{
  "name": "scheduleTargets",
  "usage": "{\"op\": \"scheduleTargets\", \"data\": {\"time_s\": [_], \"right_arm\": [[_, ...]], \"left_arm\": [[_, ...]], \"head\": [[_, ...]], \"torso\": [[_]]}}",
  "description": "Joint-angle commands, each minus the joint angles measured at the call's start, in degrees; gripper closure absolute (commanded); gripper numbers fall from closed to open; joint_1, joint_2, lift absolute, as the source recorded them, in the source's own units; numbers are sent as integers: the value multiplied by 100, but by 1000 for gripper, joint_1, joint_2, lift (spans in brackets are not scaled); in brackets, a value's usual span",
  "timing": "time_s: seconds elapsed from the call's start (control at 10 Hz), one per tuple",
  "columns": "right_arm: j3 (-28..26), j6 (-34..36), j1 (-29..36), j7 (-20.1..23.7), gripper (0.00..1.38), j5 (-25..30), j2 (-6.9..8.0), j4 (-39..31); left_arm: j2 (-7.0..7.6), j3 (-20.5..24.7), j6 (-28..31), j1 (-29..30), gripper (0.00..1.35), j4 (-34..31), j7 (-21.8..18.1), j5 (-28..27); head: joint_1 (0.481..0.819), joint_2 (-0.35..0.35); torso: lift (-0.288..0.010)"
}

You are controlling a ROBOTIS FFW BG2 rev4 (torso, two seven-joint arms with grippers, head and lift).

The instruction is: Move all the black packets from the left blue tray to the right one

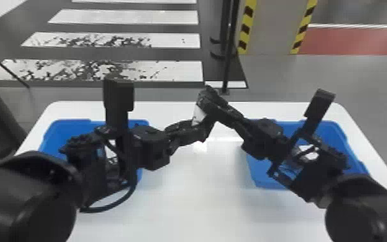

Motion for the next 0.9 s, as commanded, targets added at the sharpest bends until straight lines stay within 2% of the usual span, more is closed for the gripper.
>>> {"op": "scheduleTargets", "data": {"time_s": [0.0, 0.1, 0.2, 0.3, 0.6, 0.8], "right_arm": [[-4, -44, 2, 1, 1277, -95, 2, 18], [-16, -87, -26, 1, 1277, -117, 2, 46], [-119, -129, -54, 1, 1277, -117, 11, 103], [-313, -185, -125, 1, 1276, -83, 28, 201], [-1227, -297, -476, -61, 1276, 374, 19, 890], [-1752, -410, -603, -210, 1276, 694, -51, 1467]], "left_arm": [[-18, 84, 68, 37, 653, 20, 20, 25], [-27, 164, 96, 79, 380, 20, 20, -9], [-53, 278, 96, 136, 248, 20, 20, -55], [-62, 404, 82, 220, 190, 20, 20, -112], [-115, 1021, -86, 543, 185, -51, 20, -249], [-176, 1455, -101, 768, 185, -219, 20, -283]], "head": [[695, 1], [695, 3], [695, 9], [695, 13], [690, -6], [684, -42]], "torso": [[-140], [-140], [-140], [-140], [-140], [-140]]}}
